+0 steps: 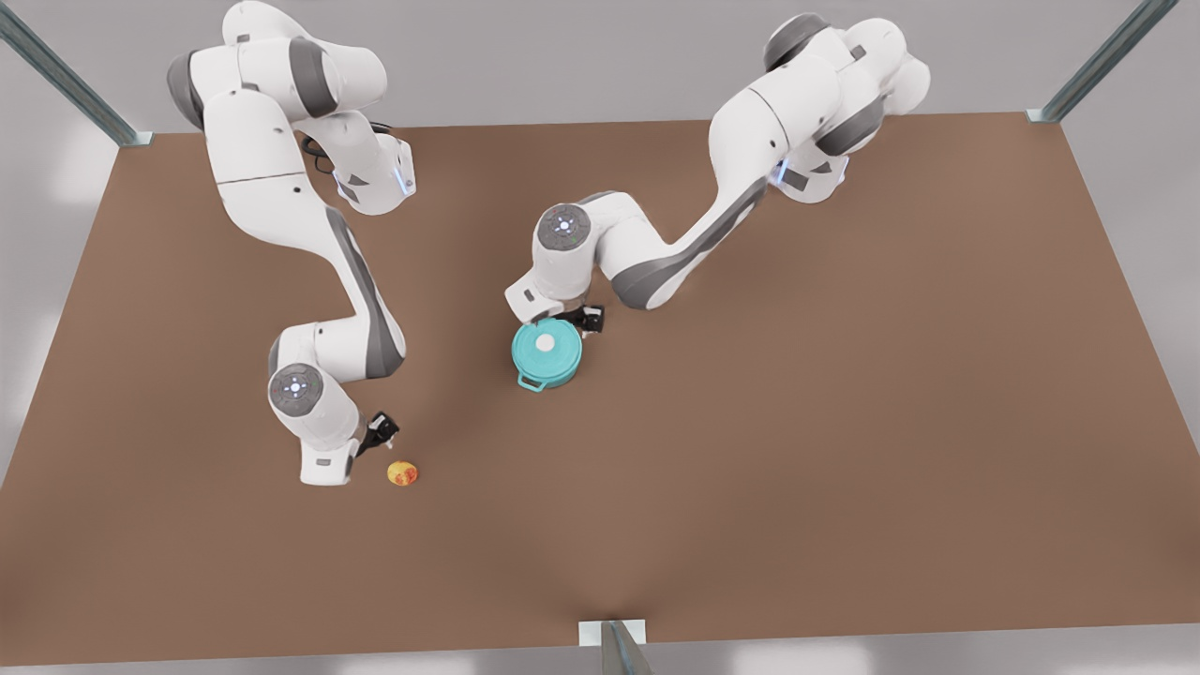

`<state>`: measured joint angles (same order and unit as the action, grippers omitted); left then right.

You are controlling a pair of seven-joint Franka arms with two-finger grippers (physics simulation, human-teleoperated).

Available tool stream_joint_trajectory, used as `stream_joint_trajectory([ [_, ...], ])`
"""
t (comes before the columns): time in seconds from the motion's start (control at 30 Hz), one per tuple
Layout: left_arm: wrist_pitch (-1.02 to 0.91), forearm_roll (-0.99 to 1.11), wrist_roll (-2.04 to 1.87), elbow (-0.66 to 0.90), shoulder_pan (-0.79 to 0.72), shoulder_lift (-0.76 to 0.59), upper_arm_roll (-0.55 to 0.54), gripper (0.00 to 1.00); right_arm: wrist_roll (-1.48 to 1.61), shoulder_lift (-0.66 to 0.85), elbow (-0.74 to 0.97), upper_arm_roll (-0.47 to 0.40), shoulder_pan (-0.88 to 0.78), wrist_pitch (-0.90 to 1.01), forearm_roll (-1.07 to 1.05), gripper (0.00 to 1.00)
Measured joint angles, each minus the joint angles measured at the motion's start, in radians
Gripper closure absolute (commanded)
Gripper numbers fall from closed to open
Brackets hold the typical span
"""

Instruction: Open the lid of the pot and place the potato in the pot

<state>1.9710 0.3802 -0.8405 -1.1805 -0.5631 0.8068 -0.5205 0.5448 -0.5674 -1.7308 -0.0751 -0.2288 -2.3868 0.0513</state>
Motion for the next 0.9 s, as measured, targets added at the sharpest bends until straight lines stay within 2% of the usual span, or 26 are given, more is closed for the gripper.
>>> stream_joint_trajectory([
  [0.13,0.018,0.068,-0.142,0.032,-0.063,0.051,0.034,0.00,0.043,-0.020,-0.004,0.007,-0.002,-0.050,0.001,0.00],
  [0.3,0.032,0.104,-0.285,0.000,-0.080,0.063,0.040,0.00,0.094,-0.060,-0.005,0.011,-0.006,-0.078,0.001,0.00],
  [0.7,0.096,0.162,-0.501,-0.006,-0.093,0.121,0.042,0.00,0.169,-0.120,0.000,0.052,-0.007,-0.037,-0.060,0.00],
  [0.9,0.109,0.186,-0.568,-0.022,-0.102,0.134,0.043,0.00,0.187,-0.102,0.007,0.067,-0.004,-0.014,-0.088,0.00],
])
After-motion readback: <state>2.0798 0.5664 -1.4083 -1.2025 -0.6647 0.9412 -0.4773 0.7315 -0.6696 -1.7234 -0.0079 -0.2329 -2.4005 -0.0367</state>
